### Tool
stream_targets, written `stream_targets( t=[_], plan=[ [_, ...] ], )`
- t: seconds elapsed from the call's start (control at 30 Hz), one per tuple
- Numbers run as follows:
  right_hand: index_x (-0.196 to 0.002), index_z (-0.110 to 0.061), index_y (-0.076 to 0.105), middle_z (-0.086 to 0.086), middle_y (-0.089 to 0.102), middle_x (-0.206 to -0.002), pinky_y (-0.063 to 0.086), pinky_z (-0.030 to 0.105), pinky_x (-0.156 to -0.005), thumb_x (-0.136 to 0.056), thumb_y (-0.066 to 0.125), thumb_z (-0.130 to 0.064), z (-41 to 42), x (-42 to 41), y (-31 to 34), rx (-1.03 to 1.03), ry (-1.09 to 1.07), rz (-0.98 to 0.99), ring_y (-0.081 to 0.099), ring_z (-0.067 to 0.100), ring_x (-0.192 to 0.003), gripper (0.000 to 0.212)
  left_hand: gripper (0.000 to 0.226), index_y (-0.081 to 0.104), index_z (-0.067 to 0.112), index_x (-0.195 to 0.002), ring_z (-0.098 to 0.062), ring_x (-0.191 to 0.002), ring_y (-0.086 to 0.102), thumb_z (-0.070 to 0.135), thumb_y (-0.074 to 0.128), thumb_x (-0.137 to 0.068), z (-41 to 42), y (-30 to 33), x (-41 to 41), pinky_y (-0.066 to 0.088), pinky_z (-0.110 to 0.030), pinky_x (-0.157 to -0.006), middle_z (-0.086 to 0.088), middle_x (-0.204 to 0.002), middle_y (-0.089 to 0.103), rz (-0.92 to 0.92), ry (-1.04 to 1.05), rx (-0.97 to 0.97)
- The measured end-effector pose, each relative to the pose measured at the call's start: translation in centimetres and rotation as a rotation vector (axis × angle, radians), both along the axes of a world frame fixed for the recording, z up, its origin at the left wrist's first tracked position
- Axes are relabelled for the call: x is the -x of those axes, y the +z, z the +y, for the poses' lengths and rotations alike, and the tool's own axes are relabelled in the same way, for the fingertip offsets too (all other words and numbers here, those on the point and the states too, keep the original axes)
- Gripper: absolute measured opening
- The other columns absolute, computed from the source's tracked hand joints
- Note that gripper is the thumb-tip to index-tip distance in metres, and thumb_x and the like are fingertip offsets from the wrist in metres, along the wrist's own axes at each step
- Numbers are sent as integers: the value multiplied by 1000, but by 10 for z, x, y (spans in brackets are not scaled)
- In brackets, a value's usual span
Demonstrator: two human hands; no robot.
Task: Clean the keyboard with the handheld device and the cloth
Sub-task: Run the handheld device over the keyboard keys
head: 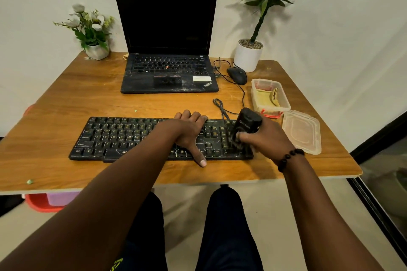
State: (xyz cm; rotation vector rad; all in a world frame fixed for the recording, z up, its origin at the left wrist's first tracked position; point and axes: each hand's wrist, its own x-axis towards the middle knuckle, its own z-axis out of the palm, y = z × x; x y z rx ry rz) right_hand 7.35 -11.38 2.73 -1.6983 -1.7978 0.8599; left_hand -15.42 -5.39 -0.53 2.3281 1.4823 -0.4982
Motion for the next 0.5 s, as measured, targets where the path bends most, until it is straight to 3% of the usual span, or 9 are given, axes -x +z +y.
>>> stream_targets(
  t=[0.07,0.13,0.23,0.33,0.5],
  plan=[
    [-111,-20,59,-9,63,-93,42,12,-56,-75,76,-24,0,5,-3,-53,-43,-46,57,-2,-78,40,151,-9,23,-159,-34,-149,1,80,79,-51,0,0,-1,12,-59,-121,-1,-165,-3,-4,2,2],
    [-112,-21,60,-9,64,-91,46,17,-55,-73,77,-25,-4,7,-7,-8,24,-84,59,2,-74,42,151,-9,23,-159,-34,-149,1,80,79,-51,0,0,0,13,-59,-121,0,-165,-3,-4,3,3],
    [-111,-30,58,-10,67,-92,49,18,-55,-75,77,-26,-8,4,-3,61,105,21,64,5,-74,41,151,-9,23,-159,-34,-149,1,81,79,-50,0,0,1,13,-59,-121,0,-165,-3,-2,3,0],
    [-106,-29,56,-20,59,-88,45,8,-56,-76,76,-24,-10,10,-13,-110,-41,48,57,-3,-79,37,151,-9,23,-159,-33,-149,3,81,78,-51,-2,0,0,14,-57,-121,0,-165,-2,1,-5,-11],
    [-113,-28,59,-13,66,-92,48,12,-63,-74,77,-26,-10,12,-15,-63,43,21,60,-1,-77,43,149,-10,21,-159,-34,-148,3,80,78,-54,-4,2,0,14,-55,-121,-1,-165,-3,3,-5,-12]
  ],
)
